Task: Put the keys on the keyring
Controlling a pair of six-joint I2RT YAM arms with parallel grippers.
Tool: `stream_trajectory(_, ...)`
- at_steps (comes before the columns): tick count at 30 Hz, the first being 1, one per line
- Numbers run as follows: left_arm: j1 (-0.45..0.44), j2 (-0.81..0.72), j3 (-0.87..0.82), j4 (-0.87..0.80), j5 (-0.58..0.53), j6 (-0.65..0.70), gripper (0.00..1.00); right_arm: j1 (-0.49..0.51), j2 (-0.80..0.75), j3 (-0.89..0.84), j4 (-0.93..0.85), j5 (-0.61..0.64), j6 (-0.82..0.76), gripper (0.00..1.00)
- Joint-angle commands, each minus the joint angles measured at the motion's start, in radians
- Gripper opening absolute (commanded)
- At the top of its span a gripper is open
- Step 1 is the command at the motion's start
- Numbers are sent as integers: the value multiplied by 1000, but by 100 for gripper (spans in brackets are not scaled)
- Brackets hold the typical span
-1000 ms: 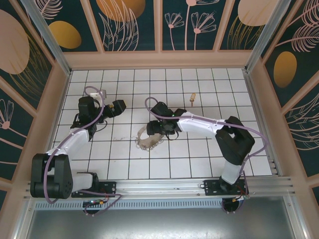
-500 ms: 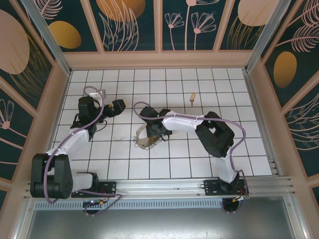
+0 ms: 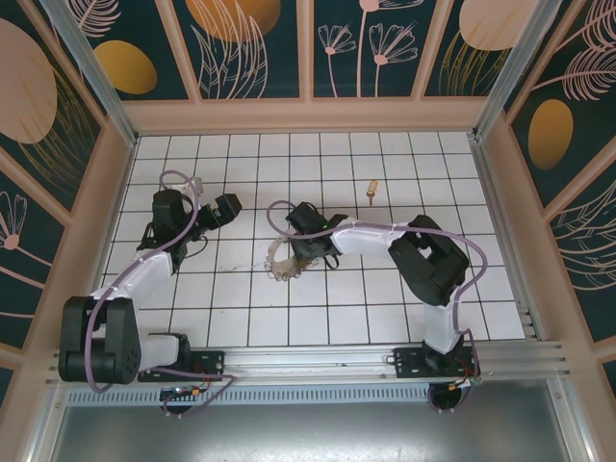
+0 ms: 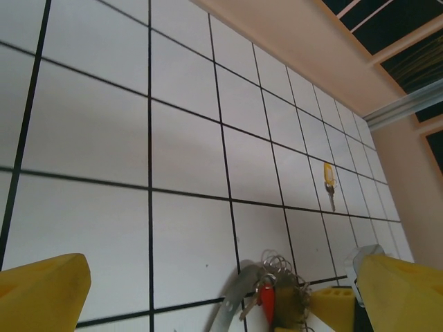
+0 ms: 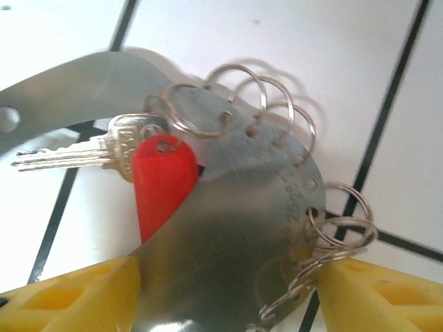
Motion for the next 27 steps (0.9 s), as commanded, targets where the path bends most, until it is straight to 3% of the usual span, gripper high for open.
stream_trajectory(1,-18,-48,-48,-60,19,-66,99,-74,-21,-61,98,-109,-202,72)
stream_trajectory(6,-35,-124,-77,-106,-10,-66,99,-214,-116,-43,169,-369,-185,75)
stream_trajectory(9,-41,-124,-71,-89,8,-60,99,-244,-227,-100,156,-420,-197,75)
stream_trajectory(12,-43,-90,-23,-124,22,-4,99,-236,-273,-132,57,-453,-165,68)
stream_trajectory(16,-43,-51,36,-156,25,67,99,-179,-316,-189,-64,-479,58,48)
stream_trajectory(21,-43,-8,84,-161,-27,116,99,-73,-340,-293,72,-573,251,45)
stream_trajectory(27,-43,47,120,-127,25,108,99,-75,-267,-317,184,-603,346,35)
